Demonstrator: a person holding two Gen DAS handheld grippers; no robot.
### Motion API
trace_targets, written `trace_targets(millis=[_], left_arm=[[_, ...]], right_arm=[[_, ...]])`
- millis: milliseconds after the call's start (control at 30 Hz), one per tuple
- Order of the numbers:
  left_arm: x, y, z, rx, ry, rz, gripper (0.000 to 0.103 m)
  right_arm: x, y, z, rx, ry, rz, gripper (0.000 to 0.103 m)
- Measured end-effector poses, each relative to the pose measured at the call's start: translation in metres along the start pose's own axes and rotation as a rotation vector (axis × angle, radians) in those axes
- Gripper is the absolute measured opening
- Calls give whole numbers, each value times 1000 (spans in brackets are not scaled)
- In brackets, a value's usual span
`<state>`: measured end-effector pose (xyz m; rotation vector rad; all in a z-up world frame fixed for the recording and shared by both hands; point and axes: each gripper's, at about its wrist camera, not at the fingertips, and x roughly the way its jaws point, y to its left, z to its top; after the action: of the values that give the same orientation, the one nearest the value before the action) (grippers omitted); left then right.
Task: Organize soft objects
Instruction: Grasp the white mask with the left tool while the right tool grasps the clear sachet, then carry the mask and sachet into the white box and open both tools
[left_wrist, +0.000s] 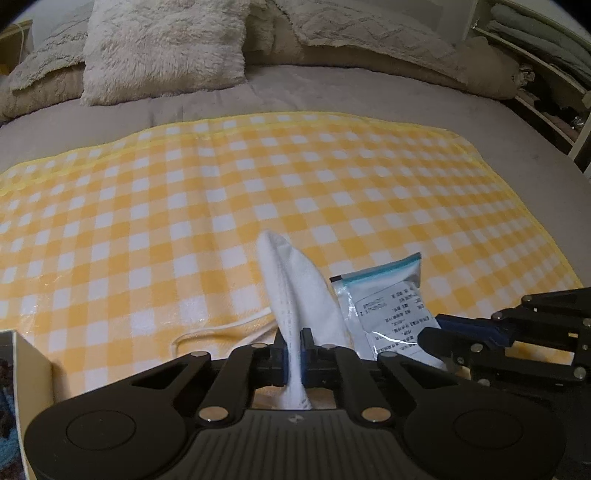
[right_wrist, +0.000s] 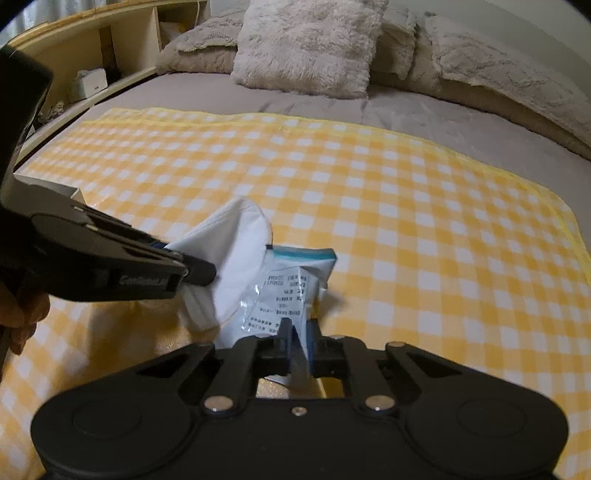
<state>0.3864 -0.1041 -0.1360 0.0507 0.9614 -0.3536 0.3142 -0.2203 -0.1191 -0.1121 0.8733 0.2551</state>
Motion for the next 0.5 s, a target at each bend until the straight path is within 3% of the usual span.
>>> trace_targets(millis=[233,267,333,367,500], left_arm=[[-24,6,-1,-19,-34,-14,5],[-26,7,-1,-23,-35,-14,5],[-25,9,-1,-28,-30,-11,5],[-25,11,-1,-28,-24,-9,5],[-19,17,-2,-31,2,-12,5]], right_arm=[[-12,5,4,-19,-21,-5,10],[-12,4,4,-9,-25,-11,13],[-10,1,7,42,-18,-6,49],[-7,-2,7,74,-11,7,52],[6,0,12,101,0,-8,49]])
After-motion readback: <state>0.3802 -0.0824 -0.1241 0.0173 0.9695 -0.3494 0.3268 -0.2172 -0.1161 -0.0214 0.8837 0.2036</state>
